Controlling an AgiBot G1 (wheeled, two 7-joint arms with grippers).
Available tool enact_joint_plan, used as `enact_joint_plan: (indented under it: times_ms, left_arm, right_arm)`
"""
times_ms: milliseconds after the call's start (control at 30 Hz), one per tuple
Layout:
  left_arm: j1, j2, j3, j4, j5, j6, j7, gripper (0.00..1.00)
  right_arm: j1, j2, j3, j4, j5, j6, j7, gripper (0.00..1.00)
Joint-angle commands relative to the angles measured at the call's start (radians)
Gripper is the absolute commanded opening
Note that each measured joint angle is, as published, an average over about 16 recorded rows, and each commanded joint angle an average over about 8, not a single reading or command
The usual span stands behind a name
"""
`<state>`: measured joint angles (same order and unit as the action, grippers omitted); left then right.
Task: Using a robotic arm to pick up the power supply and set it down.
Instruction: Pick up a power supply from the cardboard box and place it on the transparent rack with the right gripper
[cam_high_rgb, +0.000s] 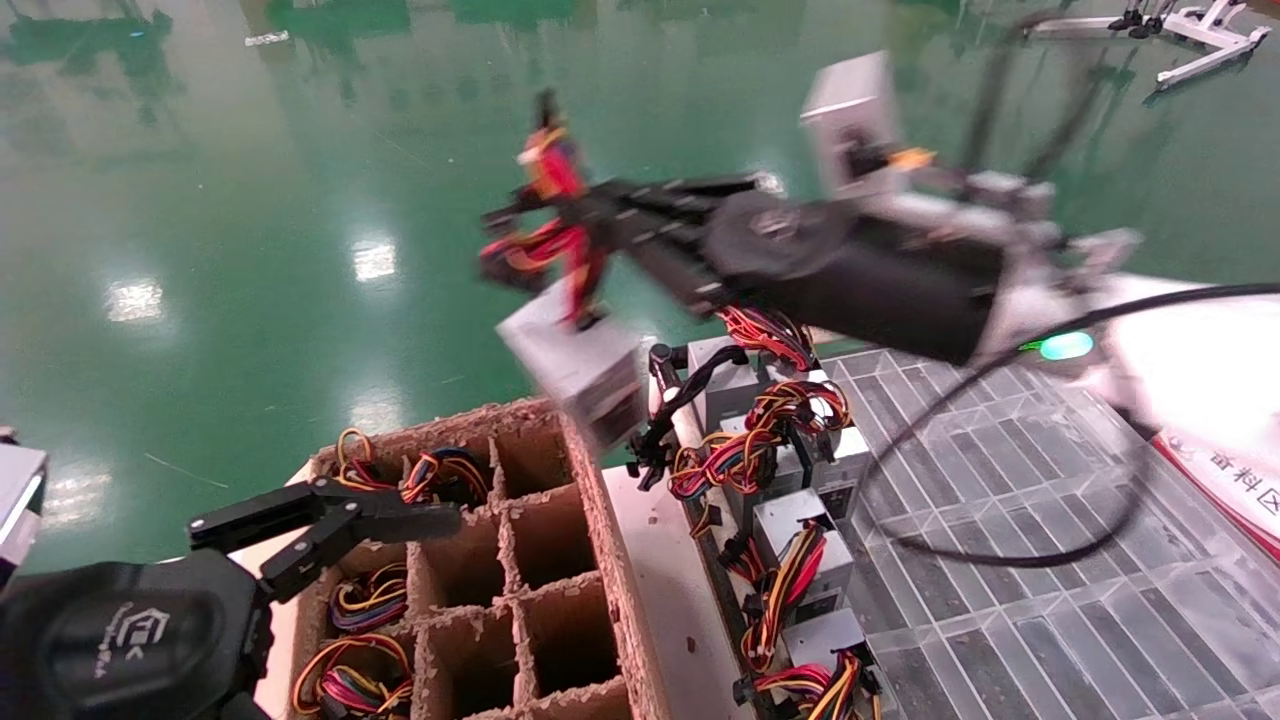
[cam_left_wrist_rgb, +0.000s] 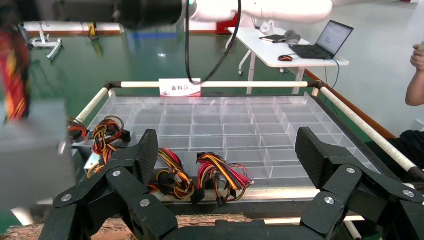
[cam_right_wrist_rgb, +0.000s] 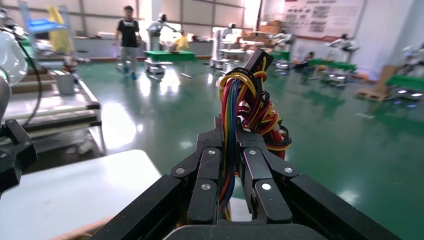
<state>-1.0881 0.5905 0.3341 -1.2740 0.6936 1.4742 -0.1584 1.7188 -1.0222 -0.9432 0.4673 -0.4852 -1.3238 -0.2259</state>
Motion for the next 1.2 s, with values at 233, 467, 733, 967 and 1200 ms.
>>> enact_joint_plan:
  times_ms: [233, 467, 733, 967, 1200]
  left_arm:
    - [0.0, 0.0, 0.0, 0.0, 0.0, 0.0, 0.0, 1.0]
    - [0.0, 0.0, 0.0, 0.0, 0.0, 0.0, 0.0, 1.0]
    - [0.0, 0.0, 0.001, 0.0, 0.0, 0.0, 0.0, 1.0]
    - [0.0, 0.0, 0.001, 0.0, 0.0, 0.0, 0.0, 1.0]
    - [0.0, 0.0, 0.001, 0.0, -0.001, 0.0, 0.0, 1.0]
  right_arm:
    - [0.039, 0.195, 0.016, -0.005, -0.006, -0.059, 0.005, 0.0]
    - [0.032, 0.357, 0.022, -0.003, -0.01, -0.098, 0.021, 0.0]
    - [-0.016, 0.47, 0.018, -0.005, -0.012, -0.116, 0.034, 0.0]
    - [-0.063, 0.48, 0.002, -0.034, -0.022, -0.116, 0.035, 0.0]
    - [-0.087, 0.437, -0.012, -0.078, -0.035, -0.108, 0.025, 0.0]
